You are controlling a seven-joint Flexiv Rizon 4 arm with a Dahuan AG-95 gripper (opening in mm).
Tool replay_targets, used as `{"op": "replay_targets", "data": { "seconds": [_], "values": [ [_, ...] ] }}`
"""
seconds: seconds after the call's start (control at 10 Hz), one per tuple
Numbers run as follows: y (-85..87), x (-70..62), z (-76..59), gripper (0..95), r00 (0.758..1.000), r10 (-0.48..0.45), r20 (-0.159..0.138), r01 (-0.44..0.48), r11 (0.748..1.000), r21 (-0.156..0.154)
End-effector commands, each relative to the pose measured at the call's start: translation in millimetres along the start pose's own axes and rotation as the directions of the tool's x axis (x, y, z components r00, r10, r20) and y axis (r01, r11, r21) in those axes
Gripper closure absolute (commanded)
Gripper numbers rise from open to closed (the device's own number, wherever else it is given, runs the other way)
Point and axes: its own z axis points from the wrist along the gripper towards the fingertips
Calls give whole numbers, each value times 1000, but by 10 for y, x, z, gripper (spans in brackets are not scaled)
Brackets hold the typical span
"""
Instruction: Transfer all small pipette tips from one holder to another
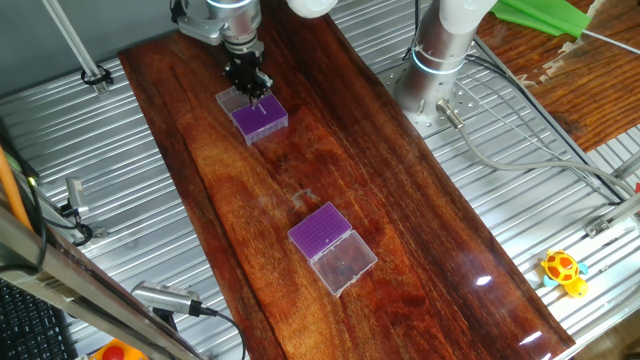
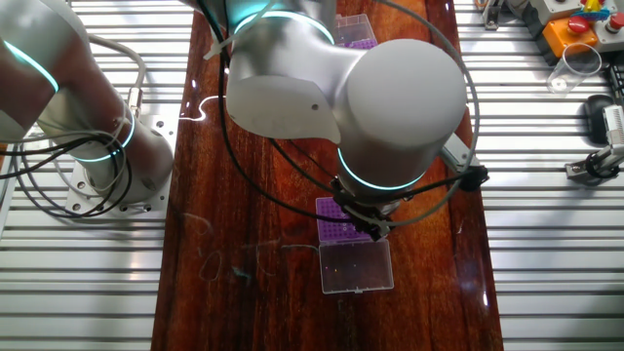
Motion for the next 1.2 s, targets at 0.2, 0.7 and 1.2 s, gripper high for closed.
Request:
{"op": "replay_targets", "data": {
  "seconds": [0.2,0.7,1.2],
  "values": [
    [-1,3,17,950,1000,3,1,-3,1000,0],
    [-2,6,69,950,1000,3,4,-3,1000,2],
    [-10,7,144,760,1000,6,7,-6,1000,-4]
  ]
}}
